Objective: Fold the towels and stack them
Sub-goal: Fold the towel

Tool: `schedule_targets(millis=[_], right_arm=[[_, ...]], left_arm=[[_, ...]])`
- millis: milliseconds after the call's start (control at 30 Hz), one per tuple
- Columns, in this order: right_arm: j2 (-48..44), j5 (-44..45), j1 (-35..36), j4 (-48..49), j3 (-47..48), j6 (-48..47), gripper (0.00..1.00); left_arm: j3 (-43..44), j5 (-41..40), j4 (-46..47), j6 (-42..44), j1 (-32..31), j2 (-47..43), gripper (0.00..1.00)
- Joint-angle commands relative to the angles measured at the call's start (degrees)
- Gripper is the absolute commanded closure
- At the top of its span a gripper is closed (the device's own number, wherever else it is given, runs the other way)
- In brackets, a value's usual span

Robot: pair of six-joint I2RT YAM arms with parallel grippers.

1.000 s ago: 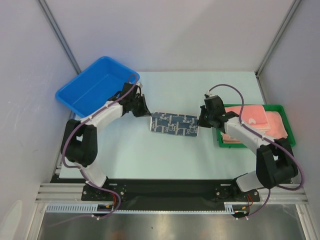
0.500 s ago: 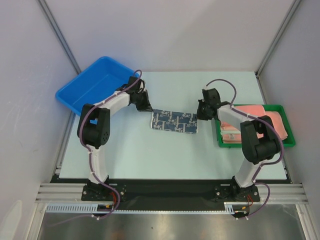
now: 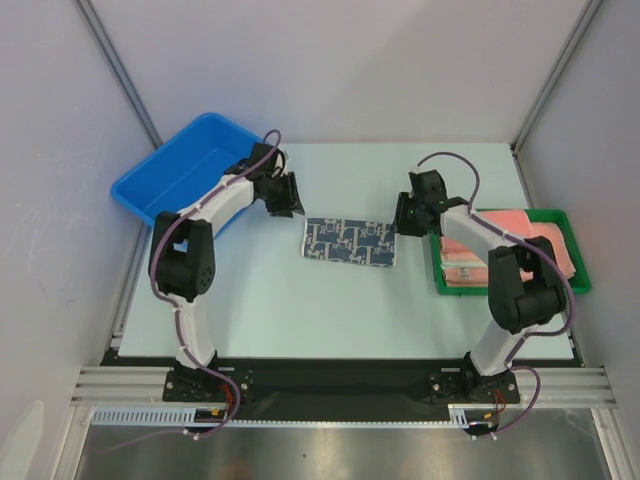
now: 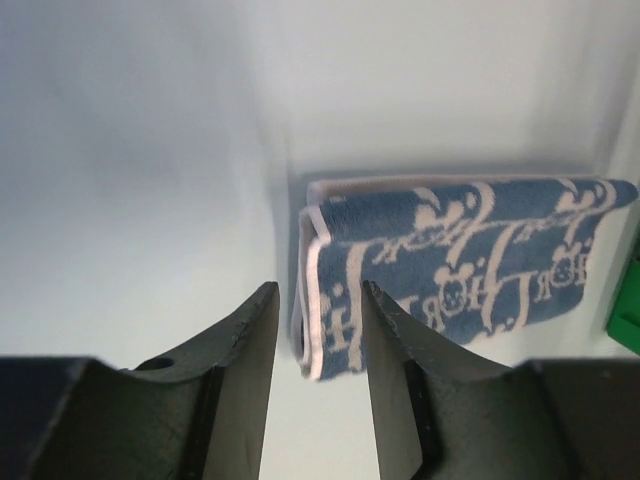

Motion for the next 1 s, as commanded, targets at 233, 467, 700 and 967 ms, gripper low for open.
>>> schedule_targets(millis=[233, 467, 700, 967], right_arm=[[-7.4, -4.5, 0.9, 5.4, -9.8, 1.9, 0.64], [-5.2, -3.2, 1.9, 9.8, -16.4, 3.4, 0.69], [-7.7, -1.1, 2.7, 8.0, -17.0, 2.9, 0.83], [-7.3, -0.4, 2.7, 7.8, -18.5, 2.1, 0.95]], left_arm=[[-24.1, 11.1, 14.8, -1.4, -1.3, -13.4, 0.56], [-28.9, 10.9, 20.7, -1.6, -3.7, -11.0, 0.52], [-26.2, 5.8, 17.4, -0.2, -3.7, -8.8, 0.82], [-24.9, -3.4, 9.9, 2.9, -3.7, -11.7, 1.0]])
